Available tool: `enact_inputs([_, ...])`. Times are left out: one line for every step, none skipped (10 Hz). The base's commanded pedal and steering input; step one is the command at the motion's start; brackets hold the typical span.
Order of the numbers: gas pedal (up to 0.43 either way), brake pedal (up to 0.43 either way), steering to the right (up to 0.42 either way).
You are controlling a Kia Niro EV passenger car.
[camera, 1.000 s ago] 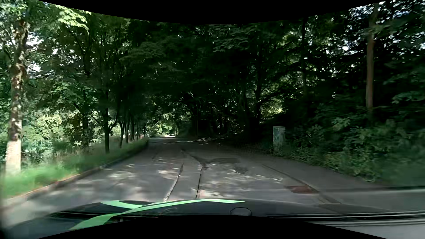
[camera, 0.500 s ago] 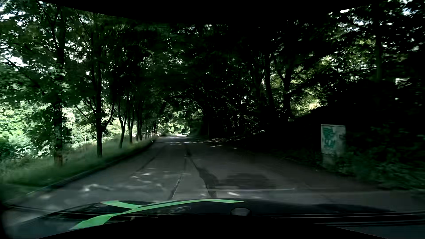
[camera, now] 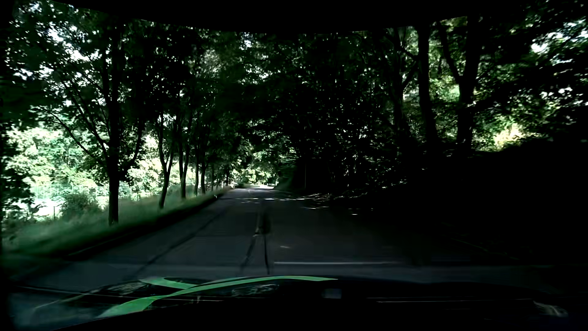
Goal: Follow the waypoints while adhering to traffic rules and regulations
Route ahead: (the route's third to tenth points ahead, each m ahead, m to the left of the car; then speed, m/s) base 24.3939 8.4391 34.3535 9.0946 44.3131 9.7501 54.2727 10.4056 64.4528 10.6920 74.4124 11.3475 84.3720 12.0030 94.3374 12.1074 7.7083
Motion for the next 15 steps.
enact_inputs([0.079,0.000,-0.059])
enact_inputs([0.079,0.000,-0.059])
enact_inputs([0.079,0.000,-0.059])
enact_inputs([0.079,0.000,-0.060])
enact_inputs([0.079,0.000,-0.061])
enact_inputs([0.079,0.000,-0.061])
enact_inputs([0.079,0.000,-0.061])
enact_inputs([0.067,0.000,-0.062])
enact_inputs([0.067,0.000,-0.062])
enact_inputs([0.067,0.000,-0.062])
enact_inputs([0.067,0.000,-0.062])
enact_inputs([0.067,0.000,-0.062])
enact_inputs([0.067,0.000,-0.062])
enact_inputs([0.067,0.000,-0.060])
enact_inputs([0.067,0.000,-0.054])
